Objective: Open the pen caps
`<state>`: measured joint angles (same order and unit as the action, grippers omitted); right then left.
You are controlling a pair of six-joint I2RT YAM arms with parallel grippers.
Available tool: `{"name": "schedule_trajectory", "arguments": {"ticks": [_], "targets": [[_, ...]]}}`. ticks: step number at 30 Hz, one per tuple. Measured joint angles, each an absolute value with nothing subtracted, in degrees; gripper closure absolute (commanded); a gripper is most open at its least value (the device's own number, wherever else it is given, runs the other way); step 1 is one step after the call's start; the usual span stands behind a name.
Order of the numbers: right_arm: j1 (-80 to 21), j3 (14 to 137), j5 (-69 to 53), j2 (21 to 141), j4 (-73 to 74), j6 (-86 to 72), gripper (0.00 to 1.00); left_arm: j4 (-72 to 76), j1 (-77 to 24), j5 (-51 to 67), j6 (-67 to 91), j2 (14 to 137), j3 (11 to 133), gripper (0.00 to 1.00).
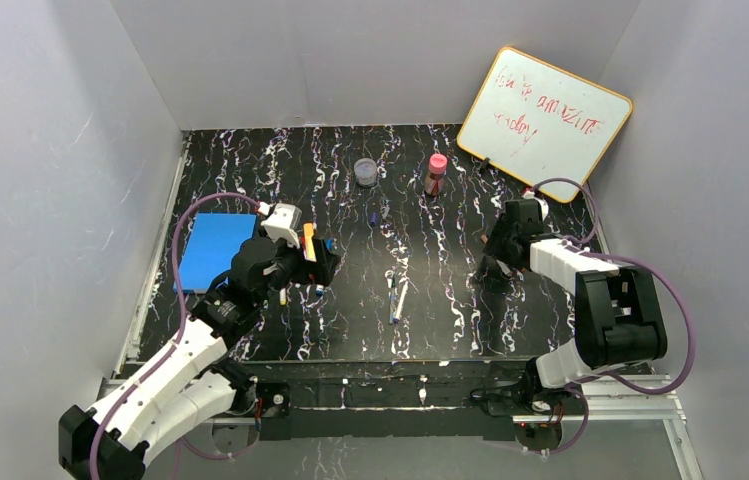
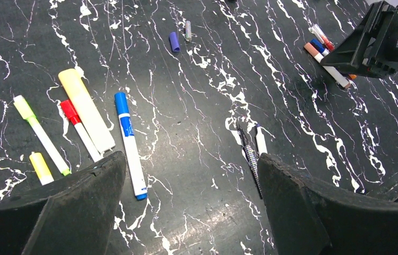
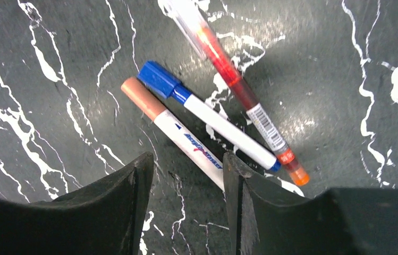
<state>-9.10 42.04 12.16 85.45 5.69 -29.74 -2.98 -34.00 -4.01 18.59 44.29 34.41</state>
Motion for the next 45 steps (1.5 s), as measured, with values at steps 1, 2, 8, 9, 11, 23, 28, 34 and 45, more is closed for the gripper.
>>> {"name": "schedule_trajectory", "arguments": {"ticks": [1,2,8,9,11,23,28,34,45], "targets": [[-9.13,41.71,11.77,85.32,5.74,-30.06,0.43,-2.96,-34.00,-3.95,18.59,44.36,34.41,0.10],[-9.13,41.39,11.42,85.19,5.91,-30.46,0.44,-2.94,-34.00,-3.84,18.59,44.42,34.41,0.10],[-9.41,40.58,10.02,84.47,6.74,-32.03,0.54,-2.81,-34.00,-3.60,18.61,44.49,34.41,0.10],[-9.63,40.58,9.85,84.40,7.09,-32.40,0.56,-2.79,-34.00,-3.60,18.61,44.49,34.41,0.10],[-10.11,40.58,9.87,84.38,7.51,-32.73,0.59,-2.79,-34.00,-3.57,18.61,44.47,34.41,0.10],[-13.17,45.28,13.21,88.01,13.72,-30.68,0.87,-2.61,-34.00,-3.57,18.61,44.42,34.41,0.11],[-14.15,48.36,14.04,90.54,15.55,-29.43,0.99,-2.63,-34.00,-3.60,18.61,43.97,34.41,0.11],[-17.10,47.77,12.23,85.86,19.53,-28.16,0.99,-2.81,-34.00,-4.23,18.76,43.24,34.41,0.11],[-24.97,40.99,-13.65,51.62,10.24,-26.11,0.99,6.02,-33.98,1.98,28.84,40.97,33.85,0.02]]}}
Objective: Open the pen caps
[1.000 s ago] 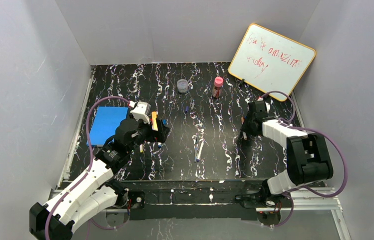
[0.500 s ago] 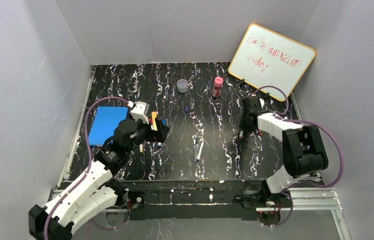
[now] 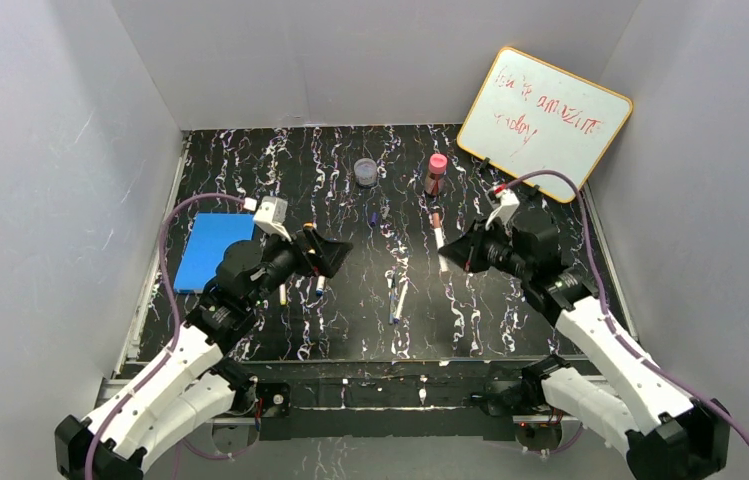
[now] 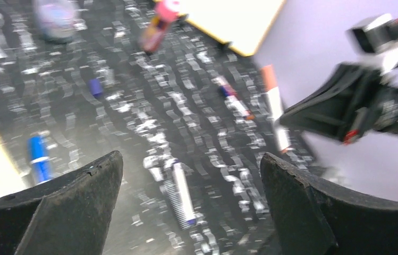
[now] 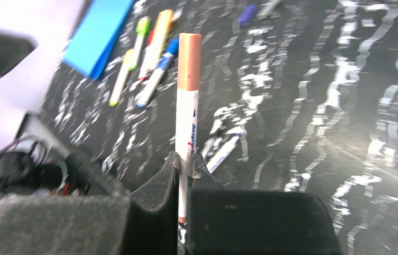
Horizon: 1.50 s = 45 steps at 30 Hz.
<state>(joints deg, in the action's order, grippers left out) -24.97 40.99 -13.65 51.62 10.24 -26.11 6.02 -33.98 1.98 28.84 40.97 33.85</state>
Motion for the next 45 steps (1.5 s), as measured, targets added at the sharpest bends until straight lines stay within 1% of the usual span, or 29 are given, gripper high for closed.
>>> {"name": "schedule_trajectory", "arguments": {"ticks": [2,5,11,21,26,28,30,35,38,41,42,43,45], "targets": [[-26.87,38.70,-17.45,48.62,8.71,-26.39,0.99,10.79,-33.98,5.72,32.53,42.70,33.80,0.03],[-29.93,36.88,-21.12,47.59,7.51,-27.07,0.99,16.23,-34.02,11.22,37.69,48.80,35.03,0.08],[-35.55,36.97,-21.34,47.72,5.21,-28.14,0.99,18.17,-37.21,16.40,42.44,62.30,40.56,0.16],[-38.72,38.37,-19.79,50.04,2.55,-28.51,0.99,18.46,-40.34,18.37,43.75,69.08,47.97,0.32],[-39.13,38.50,-19.42,50.41,0.97,-28.53,0.99,17.93,-40.49,18.52,43.46,70.22,49.34,0.35],[-39.27,38.50,-19.25,50.46,0.69,-28.53,0.99,17.30,-40.60,18.52,43.24,70.39,49.34,0.37],[-39.40,38.52,-19.14,50.65,0.25,-28.53,0.99,16.78,-40.64,18.52,43.00,70.72,49.34,0.42],[-39.53,38.61,-18.50,50.85,-0.16,-28.53,0.99,16.34,-40.69,18.65,42.72,71.81,49.34,0.60],[-39.68,38.70,-18.11,50.98,-0.03,-28.51,0.99,16.86,-40.69,19.16,43.18,72.53,49.41,0.68],[-39.90,38.72,-17.69,51.11,-0.03,-28.51,0.99,17.56,-40.69,19.62,43.62,73.08,49.67,0.67],[-40.05,38.76,-17.69,51.11,-0.03,-28.51,0.99,17.74,-40.69,19.70,43.75,73.10,49.69,0.65],[-40.21,38.81,-17.67,51.11,-0.08,-28.51,0.99,17.80,-40.69,19.73,43.81,73.10,49.69,0.61],[-40.47,38.85,-17.69,51.09,-0.12,-28.53,0.99,18.06,-40.69,19.75,44.07,73.10,49.69,0.59]]}}
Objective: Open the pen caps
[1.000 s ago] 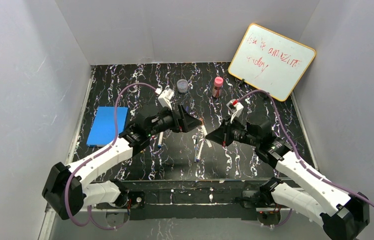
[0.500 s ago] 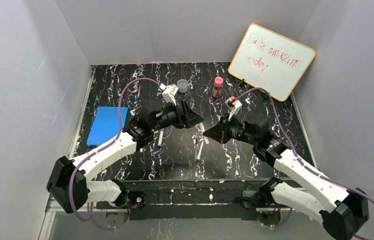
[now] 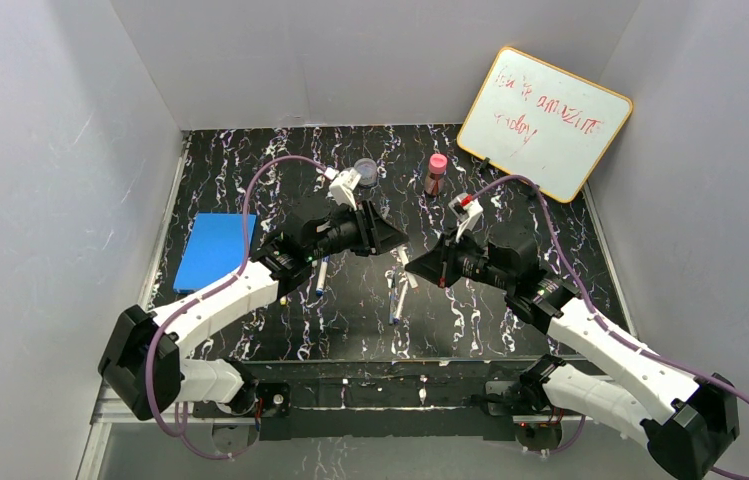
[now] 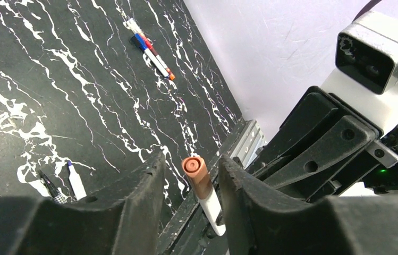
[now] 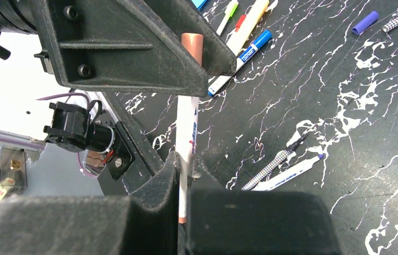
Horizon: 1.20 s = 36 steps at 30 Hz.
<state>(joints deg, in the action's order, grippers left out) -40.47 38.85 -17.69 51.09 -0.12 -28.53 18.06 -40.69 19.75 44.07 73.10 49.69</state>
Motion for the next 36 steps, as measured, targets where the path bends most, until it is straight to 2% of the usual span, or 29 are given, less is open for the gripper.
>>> {"name": "schedule_trajectory", "arguments": {"ticks": [2,6,11,12,14,16,18,20,22,25,30,34,36], "targets": [[-40.69,38.85,-17.67,51.09,-0.12,-28.53,0.99,18.39,-40.69,19.75,44.62,73.23,49.76,0.61],[-40.93,38.85,-17.32,51.09,-0.14,-28.56,0.99,19.97,-40.69,19.92,46.19,73.87,49.80,0.72],[-41.10,38.85,-16.88,51.09,-0.23,-28.58,0.99,21.28,-40.73,20.18,47.68,73.87,49.80,1.00],[-41.25,38.85,-16.84,51.09,-0.19,-28.62,0.98,21.58,-40.73,20.34,47.79,73.87,49.82,1.00],[-41.34,38.85,-16.84,51.03,-0.16,-29.12,0.68,21.80,-40.77,20.40,47.72,73.73,49.89,1.00],[-41.39,38.85,-17.37,50.89,-0.34,-30.65,0.46,21.65,-40.80,20.51,47.35,73.34,49.89,1.00],[-41.36,38.94,-18.44,50.70,-0.80,-32.53,0.36,20.97,-40.80,20.69,46.50,72.53,49.89,1.00],[-41.36,39.59,-20.38,50.59,-1.30,-34.04,0.32,20.10,-40.80,21.41,45.56,70.65,49.89,1.00],[-41.36,40.53,-22.72,50.65,-2.55,-35.73,0.31,20.12,-40.80,21.91,45.25,69.38,49.89,1.00],[-41.36,42.09,-26.46,51.62,-6.57,-39.00,0.36,21.41,-40.80,23.88,45.19,65.89,49.78,1.00],[-41.39,42.61,-30.85,54.74,-15.46,-45.17,0.57,26.57,-40.80,27.24,47.20,62.59,49.52,1.00],[-41.39,42.54,-32.80,56.27,-21.39,-49.63,0.65,28.47,-40.80,28.49,48.77,62.37,49.52,1.00],[-41.39,42.48,-33.45,56.38,-24.23,-51.35,0.77,28.67,-40.80,28.82,49.28,62.37,49.52,1.00]]}}
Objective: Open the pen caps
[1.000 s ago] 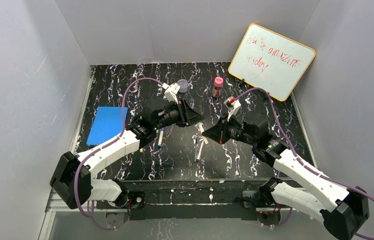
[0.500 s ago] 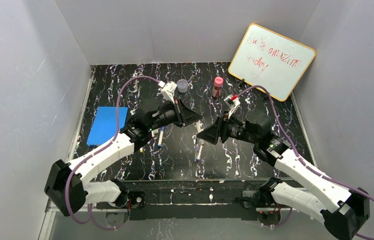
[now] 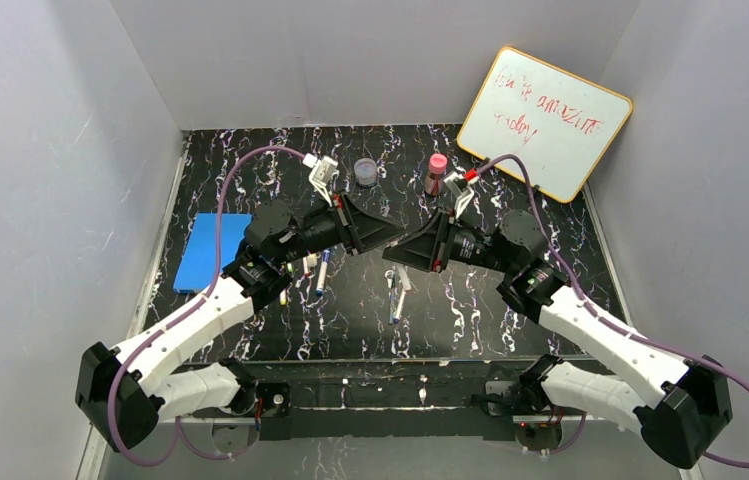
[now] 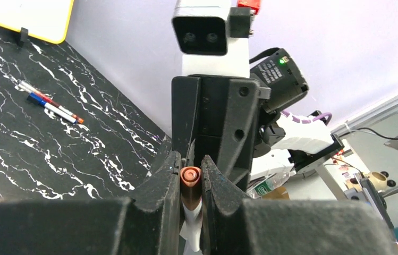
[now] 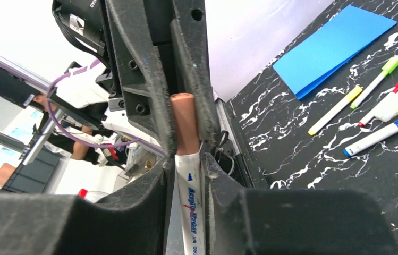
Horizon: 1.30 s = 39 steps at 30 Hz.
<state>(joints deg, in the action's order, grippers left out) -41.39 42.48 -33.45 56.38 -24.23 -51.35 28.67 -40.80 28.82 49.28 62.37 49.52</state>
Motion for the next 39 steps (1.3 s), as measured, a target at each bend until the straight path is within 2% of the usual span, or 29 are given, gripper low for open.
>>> {"name": "schedule_trajectory", "arguments": {"ticks": [2,3,9,19,27,34,39], "targets": [[-41.36,42.22,-33.87,56.38,-25.96,-52.49,0.95,29.45,-40.80,29.21,50.09,62.22,49.52,1.00],[-41.32,42.06,-34.22,56.42,-26.96,-52.80,0.99,29.45,-40.80,29.19,50.35,62.00,49.52,1.00],[-41.39,40.23,-34.22,54.96,-28.69,-52.88,0.99,27.92,-41.56,27.40,50.35,60.90,49.56,1.00],[-42.17,33.56,-27.35,43.97,-24.27,-51.18,0.99,22.00,-45.69,24.25,47.68,61.89,51.86,1.00],[-41.65,33.74,-26.65,37.85,-10.81,-48.66,0.99,26.55,-40.45,9.43,44.18,61.45,55.24,1.00],[-41.65,46.26,-7.99,43.83,13.15,-37.39,0.99,15.27,-40.62,2.20,33.95,60.64,57.58,1.00],[-41.60,44.73,1.48,51.83,19.75,-32.25,0.99,5.61,-40.62,-4.67,25.08,53.28,50.68,1.00]]}}
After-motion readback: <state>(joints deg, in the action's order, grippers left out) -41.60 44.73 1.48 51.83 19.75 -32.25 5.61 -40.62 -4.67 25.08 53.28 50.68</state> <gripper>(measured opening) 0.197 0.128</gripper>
